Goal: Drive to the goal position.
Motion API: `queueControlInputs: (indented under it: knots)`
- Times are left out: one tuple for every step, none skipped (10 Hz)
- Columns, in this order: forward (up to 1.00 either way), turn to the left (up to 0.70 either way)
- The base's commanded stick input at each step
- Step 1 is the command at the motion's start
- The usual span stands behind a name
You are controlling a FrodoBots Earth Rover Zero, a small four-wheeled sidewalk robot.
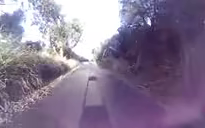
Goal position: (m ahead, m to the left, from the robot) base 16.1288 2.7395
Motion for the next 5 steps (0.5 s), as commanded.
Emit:
queueControlInputs:
  knots:
    - [1.00,0.00]
    - [1.00,0.02]
    - [1.00,0.15]
    - [1.00,0.29]
    - [1.00,0.40]
